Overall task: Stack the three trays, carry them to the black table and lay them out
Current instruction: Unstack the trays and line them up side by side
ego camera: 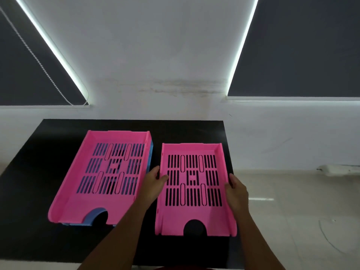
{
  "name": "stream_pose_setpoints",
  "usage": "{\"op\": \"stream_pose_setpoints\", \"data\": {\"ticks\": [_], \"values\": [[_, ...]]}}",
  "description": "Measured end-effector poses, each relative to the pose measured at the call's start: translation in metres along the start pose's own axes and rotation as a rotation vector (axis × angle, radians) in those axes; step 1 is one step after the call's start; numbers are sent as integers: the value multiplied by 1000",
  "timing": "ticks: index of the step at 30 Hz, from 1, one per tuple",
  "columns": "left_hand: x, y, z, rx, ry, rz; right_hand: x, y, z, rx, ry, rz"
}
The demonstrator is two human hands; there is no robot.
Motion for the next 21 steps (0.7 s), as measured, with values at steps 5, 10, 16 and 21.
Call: {"op": "stream_pose_setpoints", "data": {"ticks": [5,10,16,21], "values": [[4,33,10,-48,-79,97,-9,-29,-42,110,33,129],[2,91,13,-18,-213,234,-23,-91,-87,77,195,-37],[7,192,-24,38,-239,476,-54,-170,-121,39,252,-250],[13,264,-81,104,53,383,-79,-225,-109,10,139,-353]]}}
Point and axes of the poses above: each hand's wrist, its own x-axis towards the middle knuckle, its own y-axis out of the back of the hand, z = x × y, the point moved 3 cm from there along x, towards the middle knuckle, and after that the axes turned 4 degrees about -y, right-handed, at the moved point
